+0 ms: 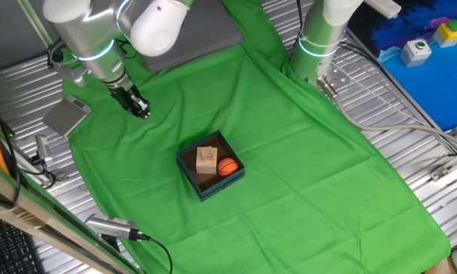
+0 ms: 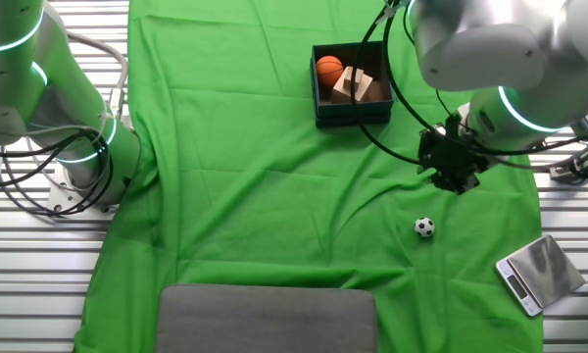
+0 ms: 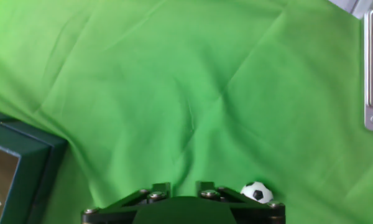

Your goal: Take everything out of the gift box

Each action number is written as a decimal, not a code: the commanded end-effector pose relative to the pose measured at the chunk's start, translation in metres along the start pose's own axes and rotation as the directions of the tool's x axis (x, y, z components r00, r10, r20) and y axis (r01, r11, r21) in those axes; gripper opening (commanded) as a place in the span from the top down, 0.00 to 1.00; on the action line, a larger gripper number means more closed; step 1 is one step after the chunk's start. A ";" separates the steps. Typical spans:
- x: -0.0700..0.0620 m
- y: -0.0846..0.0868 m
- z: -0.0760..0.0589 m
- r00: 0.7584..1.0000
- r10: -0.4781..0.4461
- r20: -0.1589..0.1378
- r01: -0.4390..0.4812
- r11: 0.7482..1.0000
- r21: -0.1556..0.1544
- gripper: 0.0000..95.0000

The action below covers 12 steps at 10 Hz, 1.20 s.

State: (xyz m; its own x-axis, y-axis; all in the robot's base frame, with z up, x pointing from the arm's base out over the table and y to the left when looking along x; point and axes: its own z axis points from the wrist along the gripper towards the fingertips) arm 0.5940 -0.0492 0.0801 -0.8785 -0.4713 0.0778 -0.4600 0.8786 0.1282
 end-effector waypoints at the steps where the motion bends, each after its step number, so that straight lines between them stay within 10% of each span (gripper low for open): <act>1: 0.001 0.000 0.000 0.998 -0.060 -0.006 0.060 0.998 0.007 1.00; 12: -0.001 0.017 -0.001 0.976 -0.220 0.003 0.219 0.974 -0.052 1.00</act>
State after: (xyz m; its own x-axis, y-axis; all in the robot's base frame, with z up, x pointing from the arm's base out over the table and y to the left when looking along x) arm 0.5883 -0.0363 0.0829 -0.7534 -0.6557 0.0498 -0.6374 0.7468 0.1898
